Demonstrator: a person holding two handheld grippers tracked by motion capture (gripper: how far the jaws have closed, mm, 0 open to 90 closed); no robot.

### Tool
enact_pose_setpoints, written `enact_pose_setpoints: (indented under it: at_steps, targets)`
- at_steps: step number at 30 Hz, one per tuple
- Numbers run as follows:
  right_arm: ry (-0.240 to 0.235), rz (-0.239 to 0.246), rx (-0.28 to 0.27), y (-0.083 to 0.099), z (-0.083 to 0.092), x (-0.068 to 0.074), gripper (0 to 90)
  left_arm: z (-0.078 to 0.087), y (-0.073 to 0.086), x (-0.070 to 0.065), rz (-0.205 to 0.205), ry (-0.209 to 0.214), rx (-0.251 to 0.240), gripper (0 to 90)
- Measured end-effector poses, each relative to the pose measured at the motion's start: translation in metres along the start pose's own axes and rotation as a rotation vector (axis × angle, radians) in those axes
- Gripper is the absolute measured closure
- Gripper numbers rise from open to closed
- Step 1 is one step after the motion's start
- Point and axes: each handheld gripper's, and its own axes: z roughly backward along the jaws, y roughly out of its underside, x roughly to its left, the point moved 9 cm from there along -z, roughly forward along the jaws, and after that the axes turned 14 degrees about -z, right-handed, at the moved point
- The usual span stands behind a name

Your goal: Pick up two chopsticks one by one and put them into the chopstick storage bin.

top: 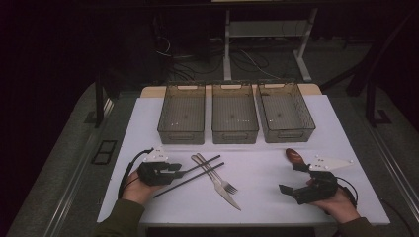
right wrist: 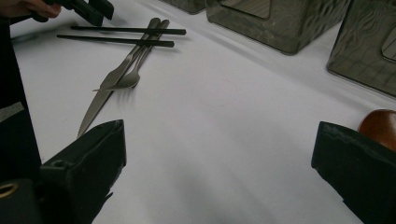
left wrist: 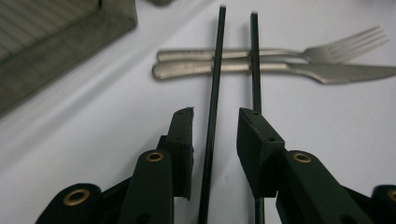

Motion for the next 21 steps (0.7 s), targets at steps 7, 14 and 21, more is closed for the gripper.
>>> enact_pose_setpoints:
  at_steps: [7, 14, 21]
  targets:
    - [-0.001, 0.007, 0.002, 0.0009, -0.0013, 0.0004, 2.5, -0.0064, 0.0088, -0.0003, -0.018, 0.013, 0.041, 72.1]
    - [-0.001, 0.011, 0.001, 0.0018, -0.0023, 0.0003, 2.5, -0.0093, 0.0097, 0.0016, -0.027, 0.006, 0.046, 77.7]
    - [0.003, 0.015, 0.001, 0.0021, -0.0028, -0.0006, 2.5, -0.0103, 0.0096, 0.0010, -0.054, 0.009, 0.048, 83.1]
